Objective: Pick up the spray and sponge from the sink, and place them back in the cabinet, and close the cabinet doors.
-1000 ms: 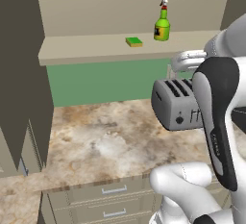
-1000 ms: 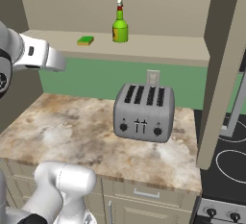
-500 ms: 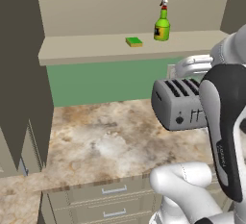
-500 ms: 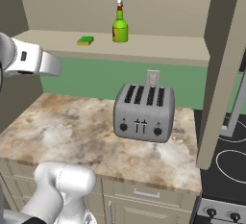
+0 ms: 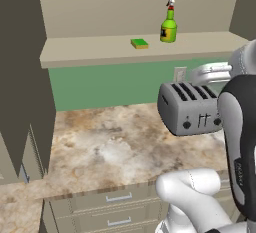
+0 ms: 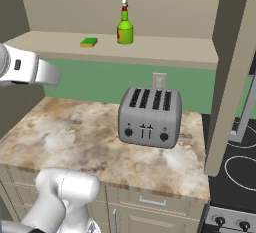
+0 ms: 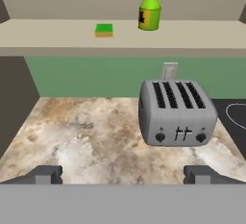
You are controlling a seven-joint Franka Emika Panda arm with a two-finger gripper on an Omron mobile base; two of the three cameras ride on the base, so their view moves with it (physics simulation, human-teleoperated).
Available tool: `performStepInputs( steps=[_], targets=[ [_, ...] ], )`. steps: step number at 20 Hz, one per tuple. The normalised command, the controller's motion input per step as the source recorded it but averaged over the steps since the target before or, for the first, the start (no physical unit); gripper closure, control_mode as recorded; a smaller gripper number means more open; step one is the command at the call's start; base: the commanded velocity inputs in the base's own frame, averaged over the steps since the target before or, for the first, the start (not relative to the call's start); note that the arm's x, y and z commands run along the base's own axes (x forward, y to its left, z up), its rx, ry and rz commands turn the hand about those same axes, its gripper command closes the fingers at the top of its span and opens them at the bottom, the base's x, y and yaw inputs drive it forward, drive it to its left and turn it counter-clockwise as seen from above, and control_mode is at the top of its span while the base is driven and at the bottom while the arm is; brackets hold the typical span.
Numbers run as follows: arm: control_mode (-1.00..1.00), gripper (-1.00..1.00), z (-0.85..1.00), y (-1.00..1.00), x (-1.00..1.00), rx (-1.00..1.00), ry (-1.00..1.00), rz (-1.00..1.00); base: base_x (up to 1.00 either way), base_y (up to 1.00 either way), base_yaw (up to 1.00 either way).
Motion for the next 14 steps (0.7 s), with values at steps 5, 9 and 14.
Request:
performStepInputs(
  steps=[5,9,14],
  targets=[
    [-1.0,-1.0,-0.01,-0.34,-0.41,0.0,0.0,0.05,0.0,0.0,0.0],
    [-1.0,-1.0,-0.01,-0.31,-0.35,0.0,0.0,0.03,0.0,0.0,0.0],
    [-1.0,-1.0,0.0,-0.37,-0.32,0.0,0.0,0.02,0.0,0.0,0.0]
  ],
)
